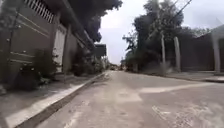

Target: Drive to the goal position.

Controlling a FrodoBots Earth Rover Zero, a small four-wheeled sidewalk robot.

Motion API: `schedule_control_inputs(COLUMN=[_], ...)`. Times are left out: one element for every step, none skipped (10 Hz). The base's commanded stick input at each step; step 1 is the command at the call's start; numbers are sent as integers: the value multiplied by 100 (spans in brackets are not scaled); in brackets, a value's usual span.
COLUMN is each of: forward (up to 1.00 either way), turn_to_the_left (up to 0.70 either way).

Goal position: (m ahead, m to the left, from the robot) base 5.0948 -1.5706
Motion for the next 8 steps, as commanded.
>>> schedule_control_inputs(forward=[70, 70, 70, 70, 70, 70, 70, 70], turn_to_the_left=[0, 0, 0, 0, 0, 0, 0, 0])
